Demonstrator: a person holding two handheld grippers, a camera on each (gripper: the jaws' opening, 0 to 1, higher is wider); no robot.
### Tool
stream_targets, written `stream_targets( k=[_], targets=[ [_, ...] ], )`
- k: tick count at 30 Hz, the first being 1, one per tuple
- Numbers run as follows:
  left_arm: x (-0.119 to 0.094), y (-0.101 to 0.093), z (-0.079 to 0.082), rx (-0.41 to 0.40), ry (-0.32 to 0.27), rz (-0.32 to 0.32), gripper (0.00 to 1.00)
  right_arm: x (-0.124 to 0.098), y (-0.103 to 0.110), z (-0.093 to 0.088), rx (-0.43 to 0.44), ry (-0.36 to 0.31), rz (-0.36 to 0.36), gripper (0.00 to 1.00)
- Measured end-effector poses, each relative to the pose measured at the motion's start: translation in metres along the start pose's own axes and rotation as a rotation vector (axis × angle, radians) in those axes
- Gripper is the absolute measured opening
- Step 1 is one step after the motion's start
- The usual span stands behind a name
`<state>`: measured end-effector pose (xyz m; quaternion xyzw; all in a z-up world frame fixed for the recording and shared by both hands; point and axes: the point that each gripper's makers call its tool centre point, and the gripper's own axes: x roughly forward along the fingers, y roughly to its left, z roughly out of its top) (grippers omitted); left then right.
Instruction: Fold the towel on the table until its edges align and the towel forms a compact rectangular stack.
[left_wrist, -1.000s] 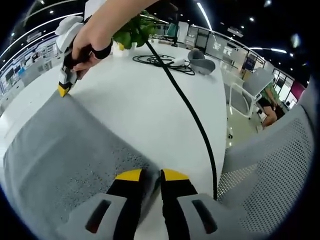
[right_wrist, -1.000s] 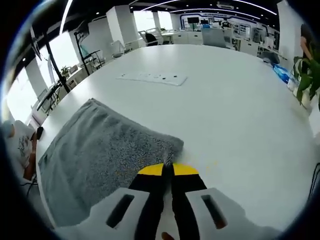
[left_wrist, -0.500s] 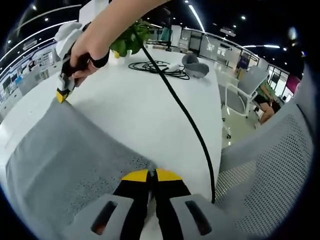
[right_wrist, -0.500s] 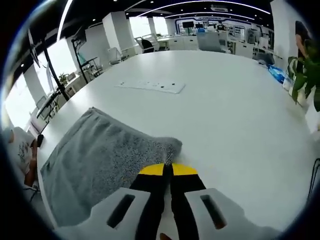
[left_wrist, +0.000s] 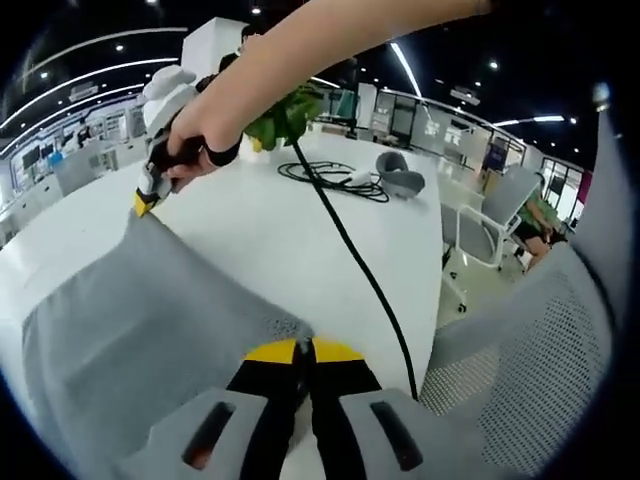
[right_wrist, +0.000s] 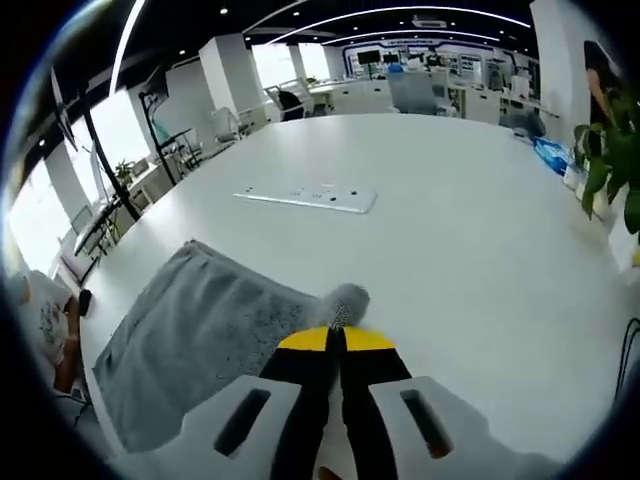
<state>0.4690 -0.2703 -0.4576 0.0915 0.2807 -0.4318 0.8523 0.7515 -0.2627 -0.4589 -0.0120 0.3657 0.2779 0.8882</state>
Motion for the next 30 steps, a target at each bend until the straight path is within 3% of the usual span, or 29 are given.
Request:
stream_targets(
  k=[10,22,26,30],
  targets=[
    [-0.030,0.014,0.008,-0.061,-0.055,0.056,0.03,-0.005,0.019,0.017,-0.013,-0.027,0.006,0.00],
    [-0.063,0.029,0.020,-0.067,-0.129,0.117,0.03,0.006,0.048,0.043,-0.039,-0.047,0.054,0.00],
    [-0.075,0.038,0.009,-0.061,-0.119,0.139,0.03,-0.005,0.073,0.047,-0.042,-0.057,0.073,0.00],
    [-0.091,0.048,0.003,-0.076,-0.130,0.163,0.03,0.002,0.078,0.054,-0.040,-0.065,0.079,0.00]
  ],
)
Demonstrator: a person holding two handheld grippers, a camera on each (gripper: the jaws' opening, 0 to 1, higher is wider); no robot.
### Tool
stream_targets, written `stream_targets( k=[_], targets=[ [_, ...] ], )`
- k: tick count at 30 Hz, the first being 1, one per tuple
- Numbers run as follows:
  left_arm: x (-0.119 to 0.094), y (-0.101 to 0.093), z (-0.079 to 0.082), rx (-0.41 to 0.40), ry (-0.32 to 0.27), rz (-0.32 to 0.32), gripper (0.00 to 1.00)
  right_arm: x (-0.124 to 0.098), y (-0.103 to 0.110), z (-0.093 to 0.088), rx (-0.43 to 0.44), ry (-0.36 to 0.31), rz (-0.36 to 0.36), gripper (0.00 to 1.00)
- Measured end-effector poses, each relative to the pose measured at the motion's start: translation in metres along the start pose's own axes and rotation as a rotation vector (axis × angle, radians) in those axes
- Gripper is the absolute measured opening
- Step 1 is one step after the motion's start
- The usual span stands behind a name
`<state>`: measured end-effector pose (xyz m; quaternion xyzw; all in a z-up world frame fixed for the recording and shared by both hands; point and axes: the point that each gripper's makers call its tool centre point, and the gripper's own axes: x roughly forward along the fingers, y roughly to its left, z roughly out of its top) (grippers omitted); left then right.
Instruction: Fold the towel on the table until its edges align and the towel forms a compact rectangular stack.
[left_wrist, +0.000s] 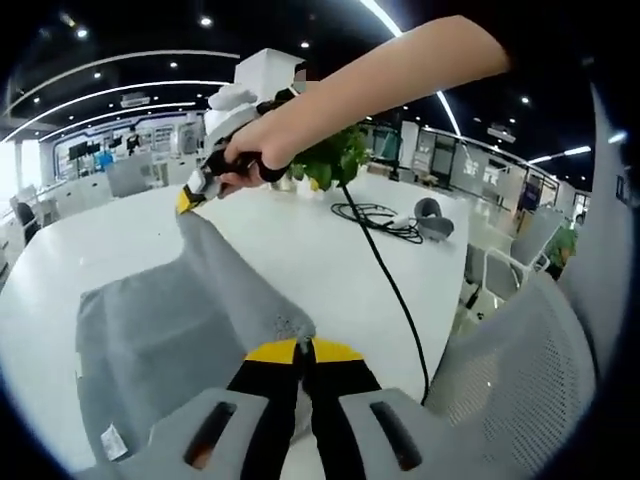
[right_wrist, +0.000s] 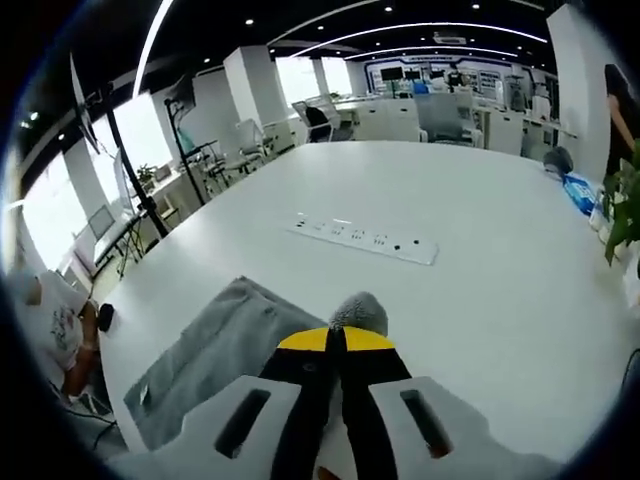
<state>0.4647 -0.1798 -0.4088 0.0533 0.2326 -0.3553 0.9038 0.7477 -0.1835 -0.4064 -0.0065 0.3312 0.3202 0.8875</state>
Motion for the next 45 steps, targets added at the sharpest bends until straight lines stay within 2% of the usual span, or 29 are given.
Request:
stream_targets(
  k=[2,4,5,9,13,17,24,30,33,37,41,45],
  targets=[
    [-0.007,0.006,-0.004,-0.007,-0.001,0.010,0.03,0.000,0.004,0.002,0.019,-0.008,0.004,0.00],
    [-0.013,0.011,-0.003,-0.011,-0.005,0.023,0.03,0.011,0.000,0.006,0.022,-0.009,0.007,0.00],
    [-0.014,0.012,-0.004,-0.011,-0.005,0.024,0.03,0.006,0.010,0.005,0.016,-0.010,0.013,0.00],
    [-0.024,0.023,-0.005,-0.030,-0.015,0.049,0.03,-0.001,0.026,0.005,0.030,-0.017,0.015,0.00],
    [-0.032,0.031,-0.004,-0.050,-0.032,0.067,0.03,0.012,0.026,0.014,0.041,-0.027,0.019,0.00],
    [-0.043,0.038,-0.002,-0.060,-0.049,0.081,0.03,0.015,0.033,0.020,0.035,-0.031,0.021,0.00],
    [-0.060,0.051,-0.002,-0.096,-0.077,0.120,0.03,0.017,0.063,0.033,0.015,-0.045,0.040,0.00],
    [-0.075,0.071,-0.018,-0.122,-0.088,0.168,0.03,0.028,0.087,0.044,-0.018,-0.039,0.065,0.00],
    [-0.085,0.077,-0.019,-0.138,-0.096,0.190,0.03,0.040,0.097,0.050,-0.044,-0.039,0.086,0.00],
    [-0.096,0.085,-0.021,-0.148,-0.098,0.216,0.03,0.051,0.114,0.053,-0.070,-0.030,0.109,0.00],
    [-0.106,0.094,-0.024,-0.163,-0.109,0.245,0.03,0.048,0.136,0.053,-0.088,-0.027,0.125,0.00],
    [-0.111,0.101,-0.031,-0.190,-0.100,0.268,0.03,0.067,0.143,0.055,-0.103,-0.016,0.141,0.00]
  ],
)
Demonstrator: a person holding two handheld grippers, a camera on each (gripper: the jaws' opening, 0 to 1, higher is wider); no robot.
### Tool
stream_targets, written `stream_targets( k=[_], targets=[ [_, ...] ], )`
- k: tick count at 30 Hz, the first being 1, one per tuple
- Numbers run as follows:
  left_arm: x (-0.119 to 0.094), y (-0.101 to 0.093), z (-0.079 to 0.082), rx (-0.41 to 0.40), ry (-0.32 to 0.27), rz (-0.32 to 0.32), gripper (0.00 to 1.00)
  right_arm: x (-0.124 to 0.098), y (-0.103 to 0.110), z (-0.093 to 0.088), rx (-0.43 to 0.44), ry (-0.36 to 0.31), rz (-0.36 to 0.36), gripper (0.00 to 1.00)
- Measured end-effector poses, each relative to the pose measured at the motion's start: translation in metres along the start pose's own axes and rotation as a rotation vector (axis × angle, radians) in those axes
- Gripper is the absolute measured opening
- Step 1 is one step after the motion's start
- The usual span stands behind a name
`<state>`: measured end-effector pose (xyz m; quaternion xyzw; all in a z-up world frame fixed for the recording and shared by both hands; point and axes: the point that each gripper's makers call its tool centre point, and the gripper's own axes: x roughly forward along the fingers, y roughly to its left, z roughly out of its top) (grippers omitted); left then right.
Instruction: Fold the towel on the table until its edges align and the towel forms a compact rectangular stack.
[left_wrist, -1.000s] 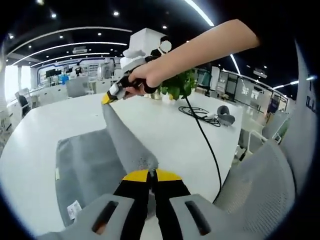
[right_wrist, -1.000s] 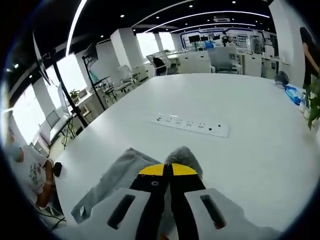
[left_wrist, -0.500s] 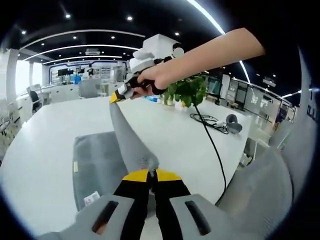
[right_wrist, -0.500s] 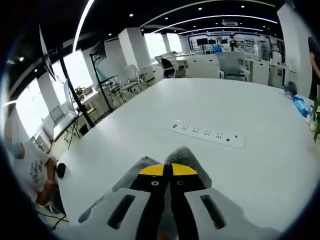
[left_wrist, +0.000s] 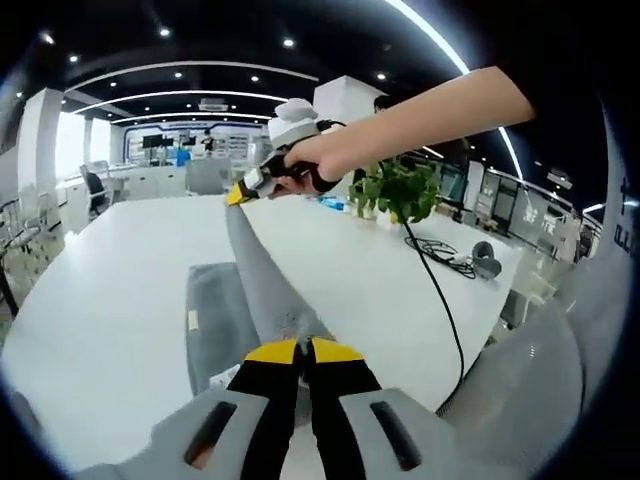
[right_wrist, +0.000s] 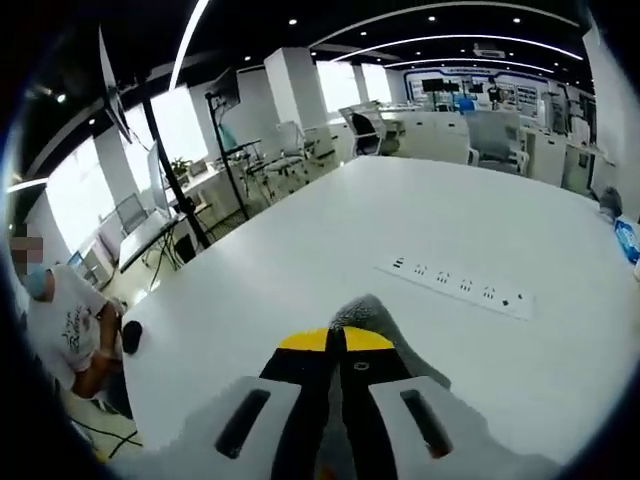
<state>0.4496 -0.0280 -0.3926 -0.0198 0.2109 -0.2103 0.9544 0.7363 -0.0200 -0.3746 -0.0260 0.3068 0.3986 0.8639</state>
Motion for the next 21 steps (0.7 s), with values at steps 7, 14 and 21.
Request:
stream_targets(
  k=[7,14,21],
  targets=[
    [-0.003,0.017,-0.020,-0.038,0.045,0.042,0.03,0.022,0.015,-0.013,-0.011,0.036,0.016,0.00],
    [-0.001,0.032,-0.037,-0.107,0.092,0.073,0.04,0.046,0.020,-0.029,-0.008,0.077,0.004,0.00],
    [-0.002,0.054,-0.063,-0.165,0.177,0.105,0.04,0.078,0.023,-0.044,-0.002,0.113,0.009,0.00]
  ],
)
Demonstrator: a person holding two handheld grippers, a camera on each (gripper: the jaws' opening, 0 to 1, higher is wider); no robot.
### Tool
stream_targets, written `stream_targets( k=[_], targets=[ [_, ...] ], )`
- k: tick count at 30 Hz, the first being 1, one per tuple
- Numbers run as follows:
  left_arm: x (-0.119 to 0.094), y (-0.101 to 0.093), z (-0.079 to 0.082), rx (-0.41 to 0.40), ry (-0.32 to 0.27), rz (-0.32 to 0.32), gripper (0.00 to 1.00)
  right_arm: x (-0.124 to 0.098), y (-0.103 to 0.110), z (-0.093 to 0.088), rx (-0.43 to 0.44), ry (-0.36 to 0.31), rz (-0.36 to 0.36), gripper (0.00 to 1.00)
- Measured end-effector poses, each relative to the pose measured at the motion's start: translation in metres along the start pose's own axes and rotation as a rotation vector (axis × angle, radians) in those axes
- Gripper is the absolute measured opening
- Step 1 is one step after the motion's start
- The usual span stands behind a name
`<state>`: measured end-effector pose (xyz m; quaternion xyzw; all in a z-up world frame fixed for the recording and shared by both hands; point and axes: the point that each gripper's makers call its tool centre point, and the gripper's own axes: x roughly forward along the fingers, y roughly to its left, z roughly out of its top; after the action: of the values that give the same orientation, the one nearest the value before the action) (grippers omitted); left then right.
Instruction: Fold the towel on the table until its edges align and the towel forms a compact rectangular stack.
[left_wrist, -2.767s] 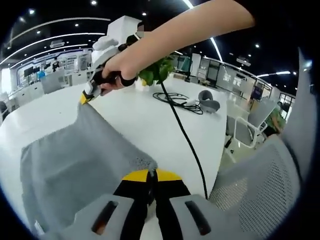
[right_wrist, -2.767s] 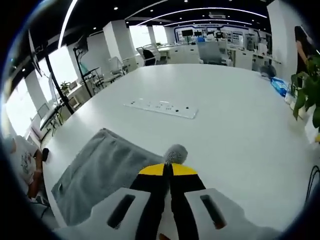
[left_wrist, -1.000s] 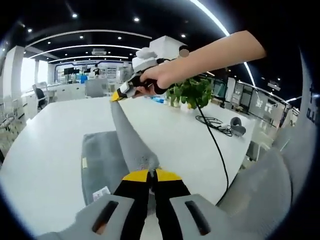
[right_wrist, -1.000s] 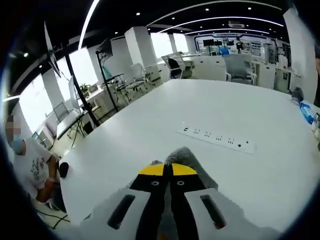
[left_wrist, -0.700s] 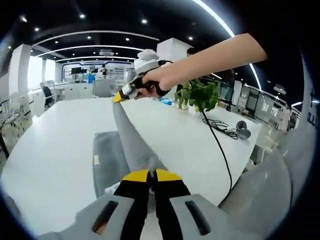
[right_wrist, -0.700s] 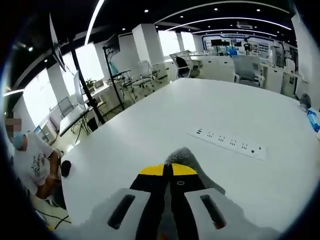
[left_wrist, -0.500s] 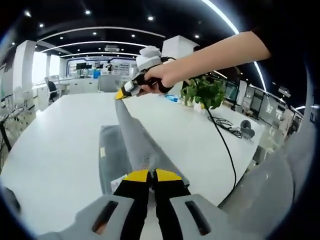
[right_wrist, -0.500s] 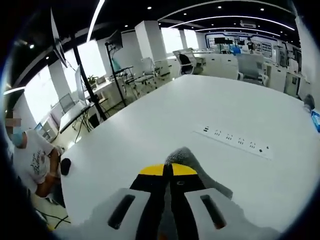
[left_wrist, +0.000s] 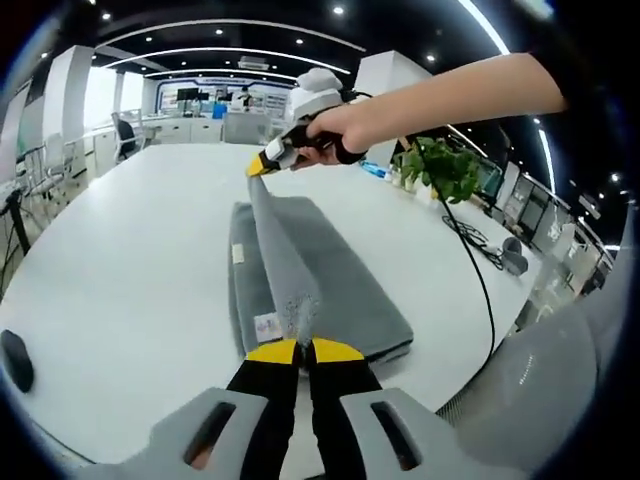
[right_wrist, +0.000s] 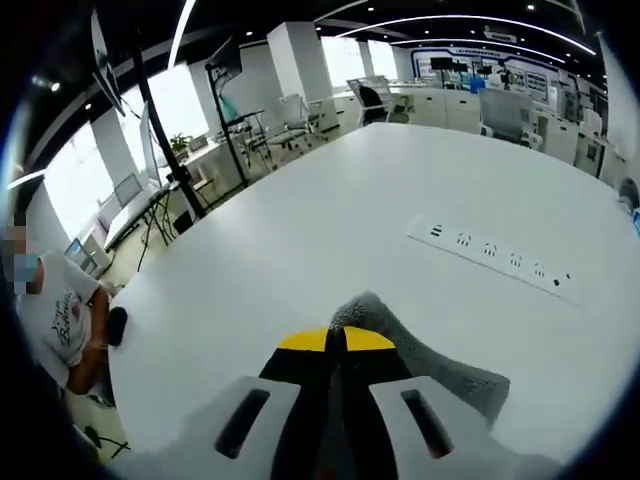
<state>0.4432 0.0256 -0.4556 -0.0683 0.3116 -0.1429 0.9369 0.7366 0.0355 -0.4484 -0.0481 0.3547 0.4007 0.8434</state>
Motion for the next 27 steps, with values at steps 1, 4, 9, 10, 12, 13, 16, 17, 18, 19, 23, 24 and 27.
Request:
stream_targets(
  k=[1,4,9,10,12,13,16,17,18,19,23,24,27],
  targets=[
    [0.000,0.001,-0.002,-0.001,0.010,0.001,0.04,0.001,0.003,-0.003,-0.003,0.007,0.002,0.00],
    [0.004,0.004,-0.010,-0.014,0.046,0.003,0.04,0.010,0.000,-0.009,-0.015,0.031,-0.006,0.00],
    [0.007,0.011,-0.017,-0.042,0.073,0.012,0.04,0.014,0.001,-0.016,-0.003,0.044,-0.005,0.01],
    [0.007,0.012,-0.018,-0.050,0.078,0.015,0.04,0.018,-0.001,-0.016,-0.004,0.046,-0.004,0.01],
    [0.007,0.013,-0.018,-0.082,0.072,0.020,0.04,0.021,-0.002,-0.018,-0.010,0.048,-0.005,0.01],
    [0.007,0.014,-0.020,-0.090,0.076,0.024,0.04,0.022,-0.002,-0.019,-0.017,0.047,-0.006,0.01],
    [0.007,0.015,-0.024,-0.096,0.097,0.032,0.05,0.023,0.001,-0.023,-0.029,0.052,-0.004,0.02],
    [0.007,0.017,-0.026,-0.097,0.101,0.034,0.06,0.023,0.001,-0.023,-0.032,0.052,-0.004,0.02],
    [0.006,0.018,-0.028,-0.097,0.107,0.035,0.06,0.025,0.000,-0.023,-0.035,0.051,-0.004,0.02],
    [0.005,0.019,-0.029,-0.093,0.111,0.036,0.06,0.026,0.000,-0.022,-0.037,0.051,-0.002,0.02],
    [0.000,0.024,-0.025,-0.099,0.092,0.042,0.09,0.023,0.004,-0.022,-0.041,0.048,0.004,0.04],
    [-0.001,0.025,-0.024,-0.098,0.088,0.041,0.13,0.023,0.002,-0.023,-0.058,0.059,-0.001,0.06],
    [-0.001,0.027,-0.019,-0.068,0.079,0.036,0.22,0.022,-0.005,-0.019,-0.152,0.061,-0.022,0.11]
  ],
)
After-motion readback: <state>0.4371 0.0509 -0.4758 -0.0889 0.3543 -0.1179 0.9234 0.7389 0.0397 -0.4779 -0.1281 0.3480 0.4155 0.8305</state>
